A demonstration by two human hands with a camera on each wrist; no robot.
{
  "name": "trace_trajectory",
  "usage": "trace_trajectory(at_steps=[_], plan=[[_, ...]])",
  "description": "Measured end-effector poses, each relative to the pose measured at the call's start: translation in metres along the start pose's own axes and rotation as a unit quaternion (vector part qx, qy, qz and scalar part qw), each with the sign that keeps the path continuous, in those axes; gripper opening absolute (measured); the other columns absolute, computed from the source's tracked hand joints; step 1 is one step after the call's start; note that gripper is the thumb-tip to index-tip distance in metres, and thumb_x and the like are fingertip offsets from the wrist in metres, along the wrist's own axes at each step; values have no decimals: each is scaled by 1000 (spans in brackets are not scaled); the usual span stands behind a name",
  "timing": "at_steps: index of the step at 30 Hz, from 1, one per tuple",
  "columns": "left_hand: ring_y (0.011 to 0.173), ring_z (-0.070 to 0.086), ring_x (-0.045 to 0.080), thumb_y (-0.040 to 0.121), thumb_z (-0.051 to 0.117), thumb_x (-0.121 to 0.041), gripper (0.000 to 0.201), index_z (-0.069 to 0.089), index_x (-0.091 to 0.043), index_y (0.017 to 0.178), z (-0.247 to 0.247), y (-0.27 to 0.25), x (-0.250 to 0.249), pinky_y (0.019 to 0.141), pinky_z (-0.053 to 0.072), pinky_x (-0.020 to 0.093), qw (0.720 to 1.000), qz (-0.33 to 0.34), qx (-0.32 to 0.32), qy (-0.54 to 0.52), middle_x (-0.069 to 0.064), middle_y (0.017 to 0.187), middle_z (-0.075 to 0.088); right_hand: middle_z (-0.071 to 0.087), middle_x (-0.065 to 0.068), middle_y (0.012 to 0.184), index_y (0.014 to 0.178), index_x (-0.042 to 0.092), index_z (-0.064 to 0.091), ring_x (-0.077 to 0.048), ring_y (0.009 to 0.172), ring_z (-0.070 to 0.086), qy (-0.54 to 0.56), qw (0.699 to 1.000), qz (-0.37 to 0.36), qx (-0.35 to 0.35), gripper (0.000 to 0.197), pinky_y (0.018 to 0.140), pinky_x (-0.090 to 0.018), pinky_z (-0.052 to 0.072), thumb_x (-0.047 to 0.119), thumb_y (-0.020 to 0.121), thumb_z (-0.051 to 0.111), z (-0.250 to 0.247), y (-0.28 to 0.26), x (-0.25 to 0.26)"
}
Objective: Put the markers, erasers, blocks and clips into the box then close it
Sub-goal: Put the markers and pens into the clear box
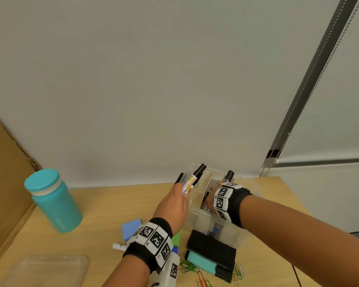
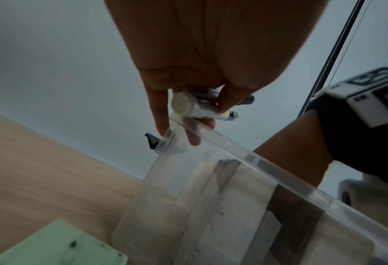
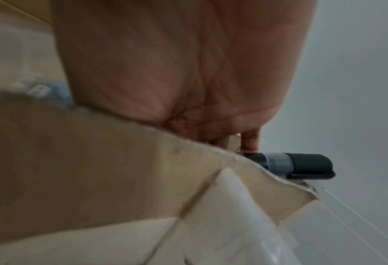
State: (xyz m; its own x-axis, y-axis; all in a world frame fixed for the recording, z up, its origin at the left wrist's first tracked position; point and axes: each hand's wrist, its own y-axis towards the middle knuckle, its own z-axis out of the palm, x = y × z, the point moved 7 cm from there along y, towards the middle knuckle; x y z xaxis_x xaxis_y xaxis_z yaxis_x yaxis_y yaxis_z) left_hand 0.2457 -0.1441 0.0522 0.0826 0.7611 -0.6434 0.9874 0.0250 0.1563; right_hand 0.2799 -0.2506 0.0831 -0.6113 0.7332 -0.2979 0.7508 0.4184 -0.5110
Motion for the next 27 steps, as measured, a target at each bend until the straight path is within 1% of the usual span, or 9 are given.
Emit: trace_trajectory(at_steps=[3,6,10,13,15,17,19,23,27], plan=[[64,48,8,101,33,-28,22,40,-17,118,0,0,-1,56,42,21,1000,4,0,-3,0,99,54,45,-6,140,133,18,50,-29,125,44,-81,997,8,-1,42,106,-43,35,28,92,57,5,12,-10],[63,48,8,101,32,-28,21,40,-17,117,-1,-1,-1,56,43,23,1000,2,-3,-14,0,98,54,51,-1,130,127,23,54,-25,120,42,-57,998,5,-40,37,100,-38,39,29,90,59,-5,10,-23],[59,42,5,102,32,-28,22,41,-18,120,-4,-3,-3,50,31,17,998,-5,-16,-65,-6,83,46,50,1,123,128,24,51,-19,113,44,16,985,-7,-171,36,89,-33,49,18,93,55,-20,-17,-41],[60,42,6,101,32,-28,22,42,-21,120,-6,-5,-2,51,31,18,994,-30,-44,-98,-6,79,46,50,0,124,129,22,51,-18,109,48,60,974,-34,-217,42,88,-34,51,5,91,54,-14,-31,-38],[68,44,9,101,33,-26,24,44,-19,121,-10,-7,-6,57,35,21,993,-33,-77,-87,-3,87,49,49,-3,128,131,18,50,-21,109,52,76,973,-52,-213,45,89,-36,52,1,90,52,-5,-31,-29],[85,46,15,100,33,-23,26,45,-17,122,-14,-12,-12,72,44,30,994,-36,-93,-53,3,101,51,48,-7,132,133,14,47,-24,109,54,79,973,-59,-210,45,89,-37,52,-1,91,49,5,-25,-22],[95,41,17,100,33,-22,27,44,-17,124,-16,-17,-16,84,44,37,995,-45,-91,-11,4,109,52,43,-8,140,140,12,39,-25,117,52,93,969,-54,-221,51,93,-37,50,-1,91,47,10,-25,-18],[94,41,15,100,32,-21,26,46,-14,122,-16,-27,-19,82,41,30,997,-35,-60,21,4,109,53,30,-3,153,147,16,28,-21,137,35,201,939,43,-274,61,106,-33,40,0,92,47,28,-43,-47],[89,45,11,100,34,-20,22,45,-13,117,-12,-32,-36,77,41,22,998,-13,-36,50,2,113,43,18,-9,158,149,12,22,-24,145,18,321,888,174,-280,55,118,-35,22,31,100,37,82,-59,-73]])
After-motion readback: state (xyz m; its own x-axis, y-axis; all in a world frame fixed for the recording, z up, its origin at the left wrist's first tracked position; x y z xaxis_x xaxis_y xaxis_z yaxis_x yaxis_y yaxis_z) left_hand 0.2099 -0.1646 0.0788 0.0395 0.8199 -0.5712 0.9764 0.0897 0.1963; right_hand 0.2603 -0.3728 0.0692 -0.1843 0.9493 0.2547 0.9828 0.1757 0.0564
